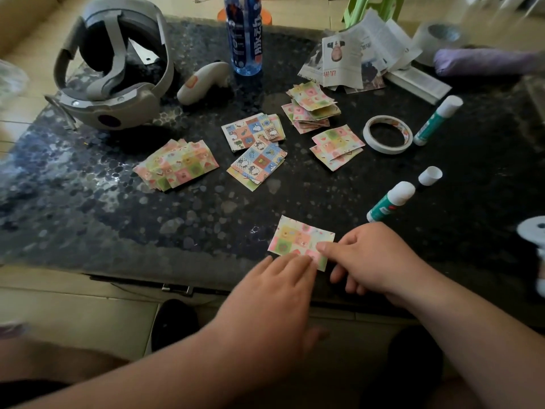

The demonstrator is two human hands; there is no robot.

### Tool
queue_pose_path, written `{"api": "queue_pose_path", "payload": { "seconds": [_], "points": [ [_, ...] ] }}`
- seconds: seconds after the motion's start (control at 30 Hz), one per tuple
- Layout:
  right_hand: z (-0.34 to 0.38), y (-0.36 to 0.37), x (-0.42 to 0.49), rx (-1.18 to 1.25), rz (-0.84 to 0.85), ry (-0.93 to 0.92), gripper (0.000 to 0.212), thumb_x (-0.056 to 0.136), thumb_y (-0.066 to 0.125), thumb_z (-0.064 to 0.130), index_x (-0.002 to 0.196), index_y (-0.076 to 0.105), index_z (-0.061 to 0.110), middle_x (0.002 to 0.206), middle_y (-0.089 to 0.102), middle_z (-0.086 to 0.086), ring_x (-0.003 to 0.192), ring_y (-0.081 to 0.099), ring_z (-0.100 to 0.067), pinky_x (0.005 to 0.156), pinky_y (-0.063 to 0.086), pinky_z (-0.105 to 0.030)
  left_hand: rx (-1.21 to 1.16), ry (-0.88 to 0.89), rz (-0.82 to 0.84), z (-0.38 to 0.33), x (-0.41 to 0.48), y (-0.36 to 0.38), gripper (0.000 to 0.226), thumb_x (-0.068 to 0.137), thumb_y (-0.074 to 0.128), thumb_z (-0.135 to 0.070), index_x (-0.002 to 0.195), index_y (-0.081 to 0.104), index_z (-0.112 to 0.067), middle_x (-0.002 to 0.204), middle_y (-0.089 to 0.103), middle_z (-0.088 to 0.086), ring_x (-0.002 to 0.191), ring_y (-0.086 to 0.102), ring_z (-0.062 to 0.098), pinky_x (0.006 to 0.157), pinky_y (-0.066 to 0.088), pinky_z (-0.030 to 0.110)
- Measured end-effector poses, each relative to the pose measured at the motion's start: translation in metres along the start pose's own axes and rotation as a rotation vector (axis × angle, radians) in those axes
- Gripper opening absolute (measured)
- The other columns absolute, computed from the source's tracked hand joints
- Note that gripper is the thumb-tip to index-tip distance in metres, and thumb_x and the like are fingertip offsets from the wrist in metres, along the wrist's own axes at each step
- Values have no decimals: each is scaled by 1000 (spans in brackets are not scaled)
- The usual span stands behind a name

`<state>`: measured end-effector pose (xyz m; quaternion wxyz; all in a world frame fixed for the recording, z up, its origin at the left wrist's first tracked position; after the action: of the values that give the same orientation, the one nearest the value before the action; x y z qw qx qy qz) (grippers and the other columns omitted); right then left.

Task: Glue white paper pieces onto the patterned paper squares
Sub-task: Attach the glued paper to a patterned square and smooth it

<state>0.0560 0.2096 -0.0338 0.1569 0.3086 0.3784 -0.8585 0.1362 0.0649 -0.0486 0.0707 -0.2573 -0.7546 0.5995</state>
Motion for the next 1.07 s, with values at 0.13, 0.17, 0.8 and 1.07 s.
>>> {"api": "queue_pose_path", "payload": {
  "seconds": [0.13,0.17,0.8,1.07],
  "points": [
    [5,-10,-9,-211,-146,-109,21,96,64,46,89,68,26,72,72,4,64,67,-10,65,59,-32,46,-13,110,-8,0,5,96,95,32,-73,160,12,-5,169,5,8,157,6,21,126,10,44],
    [7,-10,-15,-277,-199,-200,15,95,64,44,96,66,29,77,70,8,73,66,-8,72,59,-35,33,-25,141,-8,-1,4,96,97,28,-73,160,-1,-6,169,-8,6,156,-7,20,127,0,42],
    [4,49,-37,-747,101,-503,105,92,54,22,156,-28,12,170,-20,2,155,-20,-8,125,-16,-37,158,-115,165,2,6,0,104,66,-11,-64,158,-21,-16,169,-19,2,155,-19,20,124,-14,47],
    [1,50,-46,-917,117,-512,101,95,50,27,153,-30,8,165,-32,-4,154,-27,-15,125,-18,-47,174,-116,195,2,5,0,103,77,6,-72,157,-22,-13,168,-21,6,154,-21,22,124,-11,51]
  ]
}}
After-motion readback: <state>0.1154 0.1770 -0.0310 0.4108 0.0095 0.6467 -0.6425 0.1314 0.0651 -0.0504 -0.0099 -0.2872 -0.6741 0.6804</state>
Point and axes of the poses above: each hand's wrist, its own x-axis towards the middle knuckle, its own y-axis out of the palm, z = x × y, the point moved 4 cm from there along x, towards the middle knuckle
